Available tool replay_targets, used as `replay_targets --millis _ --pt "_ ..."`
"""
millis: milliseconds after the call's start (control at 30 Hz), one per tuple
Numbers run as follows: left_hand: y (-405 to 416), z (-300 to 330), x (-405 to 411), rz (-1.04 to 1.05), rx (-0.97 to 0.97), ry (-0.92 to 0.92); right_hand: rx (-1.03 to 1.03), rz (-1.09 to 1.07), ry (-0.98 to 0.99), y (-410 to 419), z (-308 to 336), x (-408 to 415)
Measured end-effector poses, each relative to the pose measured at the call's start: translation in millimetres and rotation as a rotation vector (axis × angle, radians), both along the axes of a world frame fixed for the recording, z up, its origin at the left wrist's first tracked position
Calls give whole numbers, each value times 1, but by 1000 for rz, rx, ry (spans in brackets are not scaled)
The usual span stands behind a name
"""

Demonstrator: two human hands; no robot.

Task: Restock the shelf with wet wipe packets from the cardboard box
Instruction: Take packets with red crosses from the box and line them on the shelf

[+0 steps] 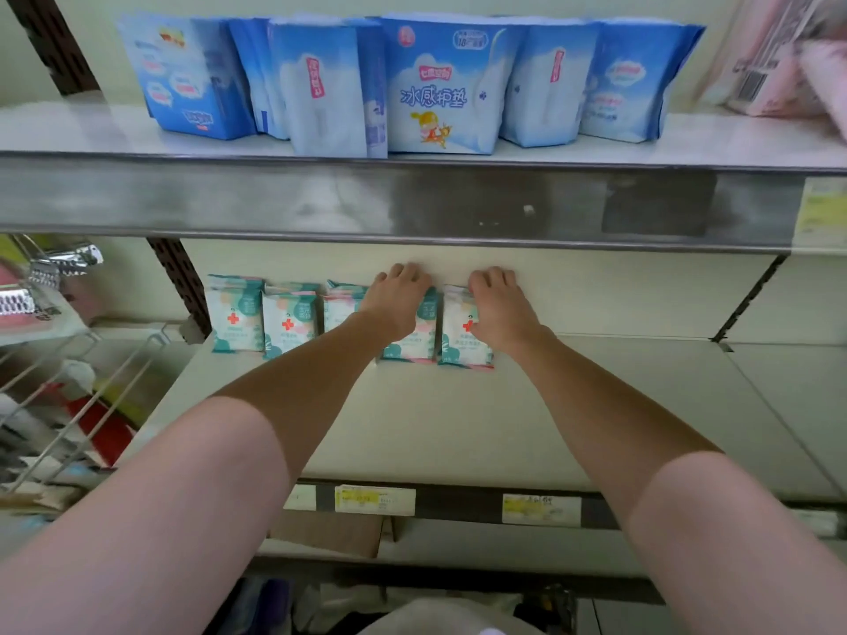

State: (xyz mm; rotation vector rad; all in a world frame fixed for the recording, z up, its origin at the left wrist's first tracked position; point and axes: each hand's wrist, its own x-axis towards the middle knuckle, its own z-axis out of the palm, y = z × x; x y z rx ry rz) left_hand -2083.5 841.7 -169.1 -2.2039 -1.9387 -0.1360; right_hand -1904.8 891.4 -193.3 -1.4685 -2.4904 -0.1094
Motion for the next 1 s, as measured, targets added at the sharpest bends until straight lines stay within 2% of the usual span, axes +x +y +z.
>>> replay_targets --millis 233,367,500,600,867,1000 --pt "-11 5 7 46 32 11 37 18 -55 -9 3 -3" --pt "-25 11 1 81 38 56 63 52 7 -21 8 -10" --pt "-48 11 -12 133 -6 61 25 87 82 -45 14 -25" --pt "-72 8 -27 168 -43 61 -55 129 65 -69 13 -41" --pt "-194 -11 -92 248 -142 49 -217 209 24 -173 -1 -115" --pt "-287 -21 -145 376 -220 26 -284 356 11 -250 -11 -173"
